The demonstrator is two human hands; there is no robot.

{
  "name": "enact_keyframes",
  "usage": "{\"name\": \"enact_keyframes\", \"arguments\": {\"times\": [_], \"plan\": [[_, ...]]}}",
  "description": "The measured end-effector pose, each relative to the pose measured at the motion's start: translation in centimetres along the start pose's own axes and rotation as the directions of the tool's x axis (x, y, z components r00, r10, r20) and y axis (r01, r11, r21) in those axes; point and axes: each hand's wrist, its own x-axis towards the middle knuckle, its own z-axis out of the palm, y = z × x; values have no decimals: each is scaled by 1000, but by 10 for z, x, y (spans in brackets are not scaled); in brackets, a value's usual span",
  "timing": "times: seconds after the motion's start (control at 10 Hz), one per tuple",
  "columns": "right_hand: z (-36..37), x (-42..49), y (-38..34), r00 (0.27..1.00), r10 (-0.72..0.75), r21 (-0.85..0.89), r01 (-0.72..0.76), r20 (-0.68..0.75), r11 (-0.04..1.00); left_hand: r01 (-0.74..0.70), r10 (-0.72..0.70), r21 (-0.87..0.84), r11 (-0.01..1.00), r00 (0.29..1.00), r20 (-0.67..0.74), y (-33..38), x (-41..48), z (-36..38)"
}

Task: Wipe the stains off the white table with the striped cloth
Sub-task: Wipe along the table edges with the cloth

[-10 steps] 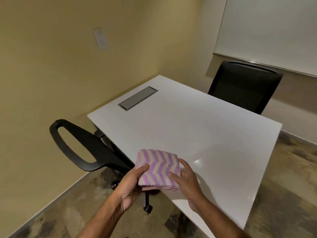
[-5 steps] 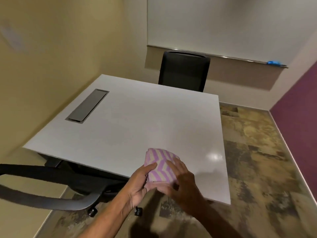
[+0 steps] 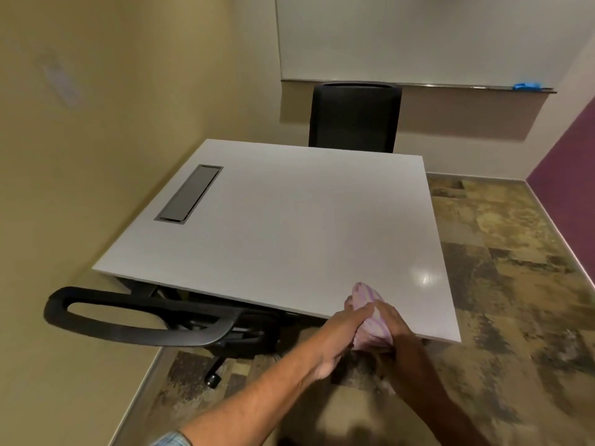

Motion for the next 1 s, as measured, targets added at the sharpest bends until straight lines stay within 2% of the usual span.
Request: {"name": "enact_keyframes", "arguments": {"times": [0.1, 0.2, 0.3, 0.4, 0.5, 0.6, 0.7, 0.8, 0.9, 1.0], "plan": [[5, -7, -2, 995, 57, 170, -43, -76, 985, 6, -7, 68, 998, 1000, 7, -6, -14, 2], [19, -21, -12, 988, 131, 515, -72, -79, 854, 4, -12, 174, 985, 999, 47, -7, -19, -8], [28, -28, -20, 909, 394, 631, -229, -133, 741, -10, -8, 252, 968, 997, 70, -9, -15, -25], [33, -37, -24, 840, 524, 510, -392, -143, 766, -20, 39, 330, 944, 998, -48, -12, -3, -44], [37, -41, -32, 819, 535, 565, -346, -207, 749, -58, 187, 498, 865, 959, -213, -20, 17, -74], [43, -39, -45, 778, 556, 626, -285, -291, 726, -119, 354, 597, 793, 888, -294, -27, 37, -117], [57, -32, -56, 655, 676, 705, -300, -337, 643, -108, 405, 655, 748, 856, -322, -36, 57, -152], [73, -26, -66, 567, 739, 843, -138, -363, 520, -132, 428, 685, 717, 859, -281, -52, 71, -167], [85, -29, -68, 506, 754, 857, -54, -418, 512, -186, 453, 690, 700, 862, -227, -66, 79, -172], [92, -34, -51, 387, 805, 790, -248, -450, 561, -199, 480, 712, 673, 850, -215, -68, 91, -177]]}}
